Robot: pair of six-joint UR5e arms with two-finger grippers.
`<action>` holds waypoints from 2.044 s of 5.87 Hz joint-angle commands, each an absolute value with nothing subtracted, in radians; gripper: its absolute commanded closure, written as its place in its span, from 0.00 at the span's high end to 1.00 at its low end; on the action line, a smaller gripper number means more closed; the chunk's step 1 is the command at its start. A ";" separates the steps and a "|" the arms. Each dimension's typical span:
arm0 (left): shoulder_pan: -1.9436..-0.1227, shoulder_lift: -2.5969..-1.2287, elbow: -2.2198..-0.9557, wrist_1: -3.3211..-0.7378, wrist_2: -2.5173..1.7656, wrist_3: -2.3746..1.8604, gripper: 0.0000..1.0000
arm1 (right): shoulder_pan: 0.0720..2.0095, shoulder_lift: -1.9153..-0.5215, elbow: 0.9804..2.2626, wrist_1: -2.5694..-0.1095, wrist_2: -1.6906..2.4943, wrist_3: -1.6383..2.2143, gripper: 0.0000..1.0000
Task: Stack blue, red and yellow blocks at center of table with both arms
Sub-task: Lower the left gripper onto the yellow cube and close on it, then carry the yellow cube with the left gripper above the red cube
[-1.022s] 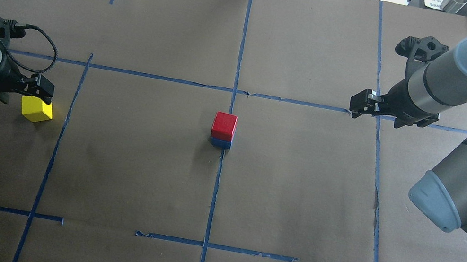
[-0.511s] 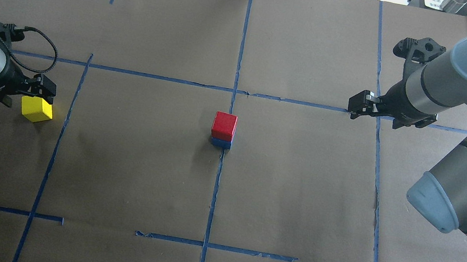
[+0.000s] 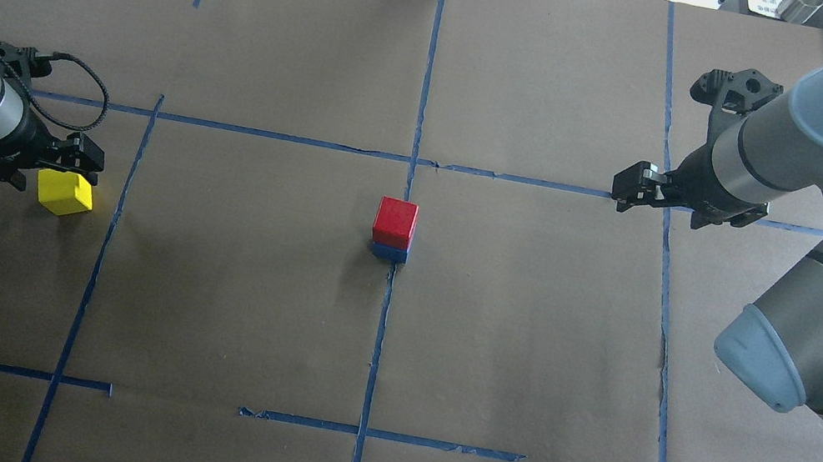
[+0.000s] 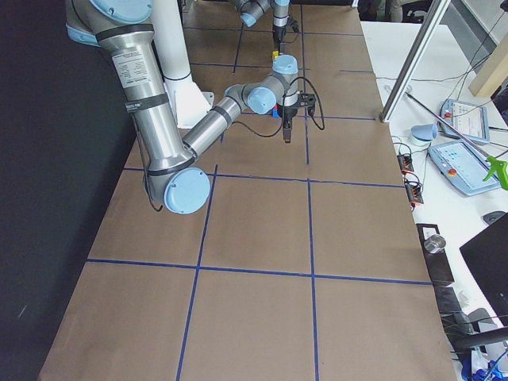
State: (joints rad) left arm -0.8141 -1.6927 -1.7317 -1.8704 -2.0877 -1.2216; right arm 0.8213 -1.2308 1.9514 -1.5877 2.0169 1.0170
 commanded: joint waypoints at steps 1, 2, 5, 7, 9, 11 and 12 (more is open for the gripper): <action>-0.813 -1.712 -1.694 -1.870 -2.088 -1.221 0.98 | 0.819 -1.229 1.951 -1.588 2.017 1.017 1.00; -0.811 -1.713 -1.684 -1.870 -2.088 -1.221 0.74 | 0.815 -1.230 1.950 -1.588 2.016 1.017 1.00; -0.819 -1.772 -1.715 -1.853 -2.194 -1.219 0.00 | 0.808 -1.227 1.948 -1.588 2.017 1.016 1.00; -0.822 -1.918 -1.825 -1.715 -2.221 -1.221 0.00 | 0.808 -1.221 1.942 -1.588 2.020 1.016 1.00; -0.804 -2.172 -1.865 -1.521 -2.214 -1.220 0.00 | 0.833 -1.221 1.945 -1.588 2.031 0.991 1.00; -0.656 -2.286 -1.827 -1.510 -2.040 -1.213 0.00 | 0.870 -1.244 1.956 -1.589 2.046 0.944 1.00; -0.622 -2.377 -1.722 -1.506 -1.989 -1.212 0.00 | 0.921 -1.302 1.989 -1.592 2.098 0.893 1.00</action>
State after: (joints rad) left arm -0.6714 -2.2956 -1.8010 -1.5123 -2.0545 -1.2135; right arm 0.8802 -1.2591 1.9654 -1.5898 2.0596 0.9351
